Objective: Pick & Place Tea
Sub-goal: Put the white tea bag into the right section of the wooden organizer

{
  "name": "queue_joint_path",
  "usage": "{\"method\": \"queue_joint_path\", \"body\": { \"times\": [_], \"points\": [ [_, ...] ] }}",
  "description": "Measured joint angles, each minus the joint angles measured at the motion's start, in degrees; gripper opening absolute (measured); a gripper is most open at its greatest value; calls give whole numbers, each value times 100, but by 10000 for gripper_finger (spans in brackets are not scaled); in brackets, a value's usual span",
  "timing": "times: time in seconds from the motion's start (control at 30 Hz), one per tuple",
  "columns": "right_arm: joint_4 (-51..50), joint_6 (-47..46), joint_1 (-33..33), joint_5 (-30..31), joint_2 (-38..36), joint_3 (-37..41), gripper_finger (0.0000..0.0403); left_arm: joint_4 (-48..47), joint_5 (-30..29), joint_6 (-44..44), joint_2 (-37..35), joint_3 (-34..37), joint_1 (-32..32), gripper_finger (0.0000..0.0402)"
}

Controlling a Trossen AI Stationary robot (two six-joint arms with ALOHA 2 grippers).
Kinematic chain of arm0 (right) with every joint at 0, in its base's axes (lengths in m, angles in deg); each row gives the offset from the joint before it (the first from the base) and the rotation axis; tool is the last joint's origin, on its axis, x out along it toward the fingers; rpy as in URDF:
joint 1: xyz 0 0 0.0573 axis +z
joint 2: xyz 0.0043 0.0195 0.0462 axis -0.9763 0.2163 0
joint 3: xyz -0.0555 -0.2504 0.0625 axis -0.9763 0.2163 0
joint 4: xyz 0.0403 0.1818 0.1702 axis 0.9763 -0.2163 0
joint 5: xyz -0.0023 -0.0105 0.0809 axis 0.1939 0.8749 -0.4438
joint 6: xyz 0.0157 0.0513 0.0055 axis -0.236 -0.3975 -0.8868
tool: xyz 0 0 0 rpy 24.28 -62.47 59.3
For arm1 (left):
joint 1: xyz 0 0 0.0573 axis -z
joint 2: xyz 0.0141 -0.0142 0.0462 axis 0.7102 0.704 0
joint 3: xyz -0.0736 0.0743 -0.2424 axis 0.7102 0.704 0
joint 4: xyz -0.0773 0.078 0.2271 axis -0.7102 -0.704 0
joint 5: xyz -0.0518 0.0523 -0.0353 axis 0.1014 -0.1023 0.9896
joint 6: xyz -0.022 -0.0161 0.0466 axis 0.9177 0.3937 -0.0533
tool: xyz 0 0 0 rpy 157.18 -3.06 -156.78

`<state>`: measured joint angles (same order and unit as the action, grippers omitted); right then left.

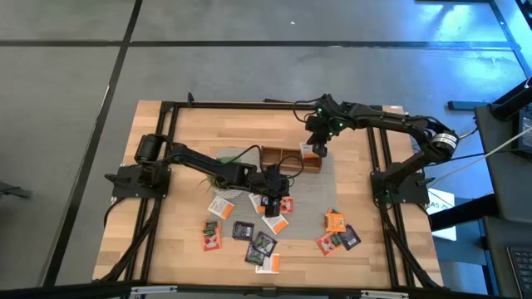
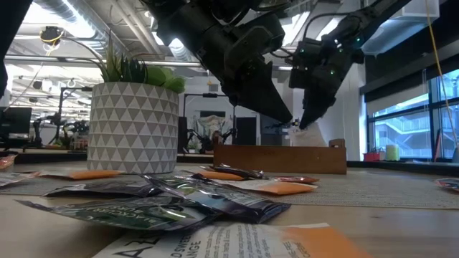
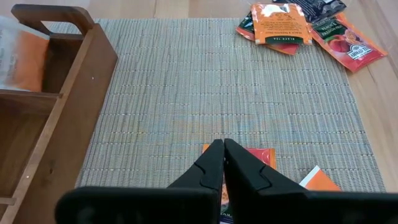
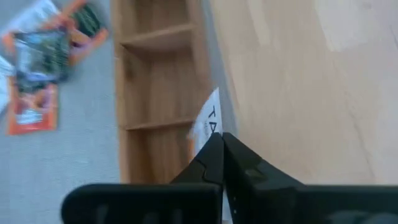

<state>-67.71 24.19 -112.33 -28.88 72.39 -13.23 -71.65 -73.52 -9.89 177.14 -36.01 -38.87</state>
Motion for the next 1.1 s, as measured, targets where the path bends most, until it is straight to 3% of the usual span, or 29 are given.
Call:
{"method": "queue_joint_path", "body": {
  "times": [0.37,0.6,1.1],
  "points": [
    [-53,-462,0,-198,-1182,285,2,0,-2,0,0,0,-1,8],
    [1160,-994,0,-186,-2059,1360,2,0,-2,0,0,0,-1,9],
    [2429,-736,0,-153,-2162,2348,4,1,-2,0,0,0,-1,9]
  ]
}}
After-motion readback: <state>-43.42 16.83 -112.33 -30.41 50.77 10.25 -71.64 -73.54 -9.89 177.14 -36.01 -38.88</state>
